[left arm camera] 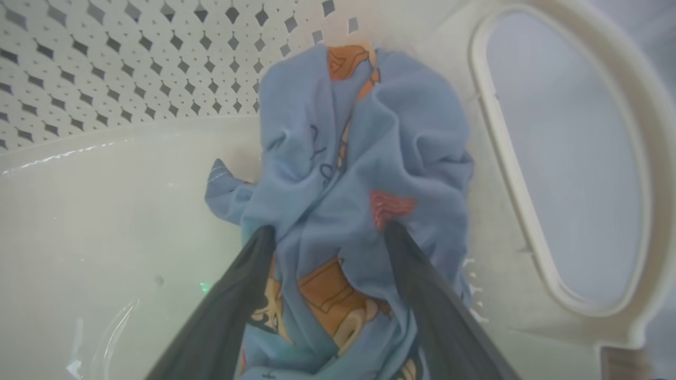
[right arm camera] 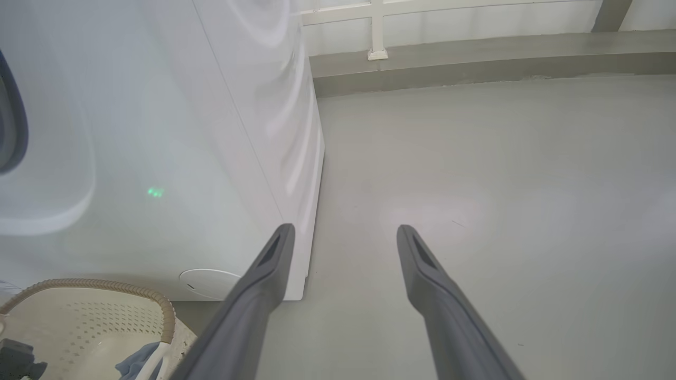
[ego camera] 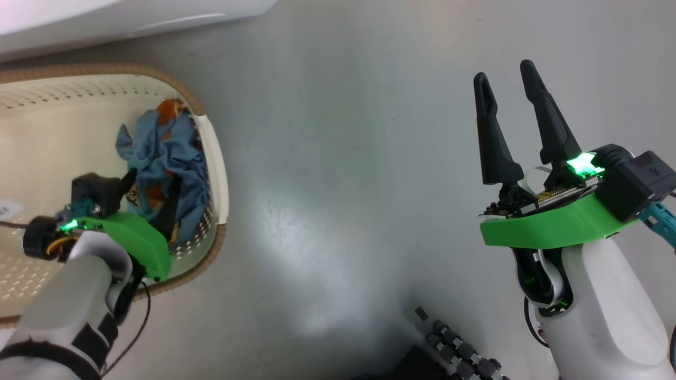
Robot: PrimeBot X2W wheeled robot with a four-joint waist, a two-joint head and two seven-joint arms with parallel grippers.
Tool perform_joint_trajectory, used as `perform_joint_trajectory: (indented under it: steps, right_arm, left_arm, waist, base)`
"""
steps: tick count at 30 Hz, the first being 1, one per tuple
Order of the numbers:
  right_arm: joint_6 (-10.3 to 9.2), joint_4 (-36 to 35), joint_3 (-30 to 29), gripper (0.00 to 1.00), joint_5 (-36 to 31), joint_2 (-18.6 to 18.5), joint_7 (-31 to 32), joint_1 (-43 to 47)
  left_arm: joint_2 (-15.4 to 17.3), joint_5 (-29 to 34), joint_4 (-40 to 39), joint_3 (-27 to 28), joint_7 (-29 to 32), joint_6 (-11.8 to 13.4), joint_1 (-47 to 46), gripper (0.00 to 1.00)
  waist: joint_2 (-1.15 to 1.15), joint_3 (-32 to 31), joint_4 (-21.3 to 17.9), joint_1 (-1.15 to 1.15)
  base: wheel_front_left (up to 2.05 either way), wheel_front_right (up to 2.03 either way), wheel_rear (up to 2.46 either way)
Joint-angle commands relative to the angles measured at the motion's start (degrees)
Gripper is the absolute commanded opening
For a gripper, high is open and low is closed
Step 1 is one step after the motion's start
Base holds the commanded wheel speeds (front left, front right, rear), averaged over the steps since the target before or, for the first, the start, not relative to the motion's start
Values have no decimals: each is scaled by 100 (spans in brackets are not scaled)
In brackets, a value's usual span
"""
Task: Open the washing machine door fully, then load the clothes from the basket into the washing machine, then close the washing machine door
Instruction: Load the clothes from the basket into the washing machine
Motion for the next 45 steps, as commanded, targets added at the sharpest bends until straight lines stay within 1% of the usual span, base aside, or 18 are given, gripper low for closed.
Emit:
perform_joint_trajectory:
  steps: [1, 10, 16, 17, 18, 19, 22, 23, 32, 41, 45]
  right_arm:
    - [25, -145, 135, 100, 69, -10, -46, 46]
    - [25, -221, 212, 100, 166, -10, -46, -20]
    - [25, -254, 233, 100, 220, -10, -46, -57]
    - [25, -258, 240, 100, 233, -10, -46, -66]
    - [25, -260, 247, 100, 244, -10, -46, -77]
    - [25, -261, 254, 100, 254, -10, -46, -86]
    - [25, -266, 279, 100, 283, -10, -46, -113]
    - [25, -269, 285, 100, 291, -10, -46, -120]
    - [25, -230, 255, 100, 305, -10, -46, -172]
    - [25, -190, 154, 100, 171, -9, -46, -165]
    - [25, -184, 95, 100, 65, -9, -46, -123]
  left_arm:
    - [213, -130, -57, -33, 26, 4, -47, 100]
    - [410, -553, 176, -580, 124, 4, -443, 100]
    - [500, -735, 294, -799, 134, 4, -636, 100]
    - [515, -766, 319, -837, 135, 4, -673, 94]
    - [527, -793, 346, -875, 136, 4, -708, 68]
    - [537, -821, 369, -913, 138, 4, -738, 47]
    - [573, -910, 432, -1012, 130, 4, -815, 10]
    - [582, -939, 448, -1044, 124, 4, -834, 0]
    - [566, -1248, 555, -1180, 13, 4, -942, 0]
    - [449, -1608, 368, -1077, -89, 4, -837, 0]
    - [446, -1595, 108, -816, -94, 4, -744, 0]
  waist:
    - [0, 58, -60, -1]
    - [0, 228, -216, -1]
    - [0, 348, -267, -1]
    - [0, 373, -274, -1]
    - [0, 391, -278, -1]
    - [0, 408, -282, -1]
    - [0, 453, -296, -1]
    - [0, 464, -299, -1]
    - [0, 414, -278, -1]
    - [0, 55, -83, -1]
    - [0, -153, 34, -1]
  base:
    - [0, 0, 0]
    - [0, 0, 0]
    - [0, 0, 0]
    - [0, 0, 0]
    - [0, 0, 0]
    - [0, 0, 0]
    - [0, 0, 0]
    - [0, 0, 0]
    - [0, 0, 0]
    - [0, 0, 0]
    - [0, 0, 0]
